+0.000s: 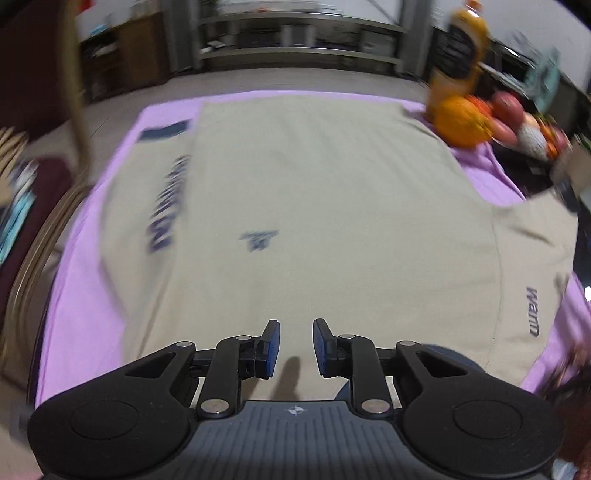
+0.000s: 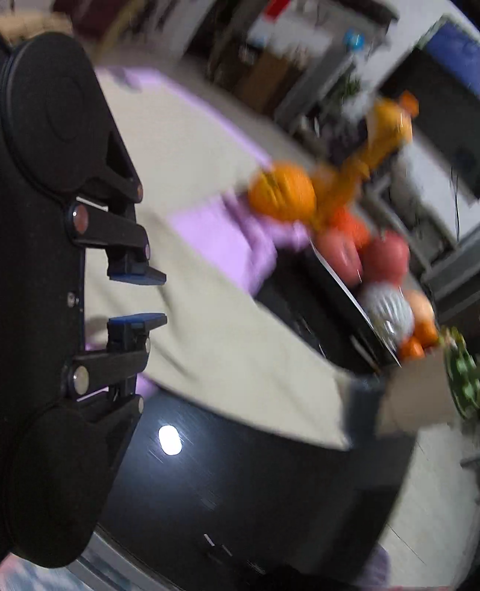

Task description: Fold clothes

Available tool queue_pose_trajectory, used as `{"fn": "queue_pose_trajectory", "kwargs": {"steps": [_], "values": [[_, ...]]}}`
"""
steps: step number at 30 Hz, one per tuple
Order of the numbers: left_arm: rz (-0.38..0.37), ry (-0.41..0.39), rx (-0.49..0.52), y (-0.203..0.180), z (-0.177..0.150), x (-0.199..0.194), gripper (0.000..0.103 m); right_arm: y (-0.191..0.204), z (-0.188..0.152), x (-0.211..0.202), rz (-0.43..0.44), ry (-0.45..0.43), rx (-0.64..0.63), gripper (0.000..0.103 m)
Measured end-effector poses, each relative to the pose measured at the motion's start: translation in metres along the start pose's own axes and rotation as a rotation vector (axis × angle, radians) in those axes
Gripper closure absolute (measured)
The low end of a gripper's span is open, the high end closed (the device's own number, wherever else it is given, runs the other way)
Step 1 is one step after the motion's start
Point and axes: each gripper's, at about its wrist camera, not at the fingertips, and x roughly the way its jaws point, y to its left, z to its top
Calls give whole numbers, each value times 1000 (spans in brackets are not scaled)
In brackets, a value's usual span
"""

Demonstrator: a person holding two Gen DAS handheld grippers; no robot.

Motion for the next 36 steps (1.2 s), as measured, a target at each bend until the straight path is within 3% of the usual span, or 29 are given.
{"fn": "queue_pose_trajectory", "kwargs": {"steps": [3,6,11,18,22,26,29,33,36], "values": [[-1,28,-93,23,-14,-10,82,14,-38,5,180,117,27,83],[-8,58,-87,19,-24,-3,85,47,-72,28,143,222,-109,82],[-16,67,65,-12,-32,13,84,90,-115,56,98,322,-355,82],[55,118,158,-20,-40,9,84,100,-149,56,-1,437,-487,82],[35,118,126,-7,-38,-12,83,103,-139,39,10,380,-481,82],[47,-25,58,21,1,-50,82,141,-107,9,122,275,-505,82],[106,-156,48,40,45,-72,73,185,-83,-12,210,181,-556,78],[209,-238,39,57,104,-62,70,243,-59,-15,318,54,-641,65],[241,-205,9,70,143,-20,69,269,-50,17,307,8,-716,63]]}}
